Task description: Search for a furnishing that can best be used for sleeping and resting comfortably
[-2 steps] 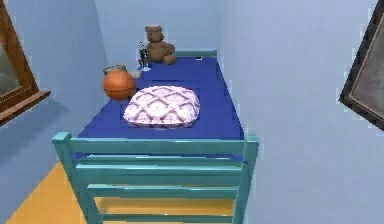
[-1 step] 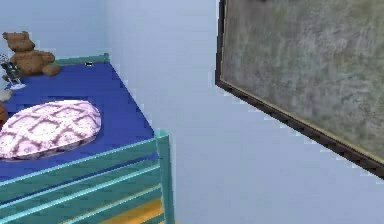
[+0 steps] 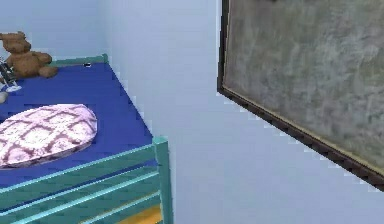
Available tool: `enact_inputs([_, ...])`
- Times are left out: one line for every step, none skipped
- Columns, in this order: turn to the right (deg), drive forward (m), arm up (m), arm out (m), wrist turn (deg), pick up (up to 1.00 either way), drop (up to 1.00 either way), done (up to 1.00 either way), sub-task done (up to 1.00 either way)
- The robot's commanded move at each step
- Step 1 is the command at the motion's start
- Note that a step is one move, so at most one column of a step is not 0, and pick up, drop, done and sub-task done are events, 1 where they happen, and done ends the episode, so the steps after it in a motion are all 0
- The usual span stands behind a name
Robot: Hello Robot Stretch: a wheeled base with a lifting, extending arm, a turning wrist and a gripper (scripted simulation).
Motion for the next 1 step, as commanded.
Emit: enact_inputs([-33.0,0.0,0.0,0.0,0.0,0.0,0.0,0.0,0.0])
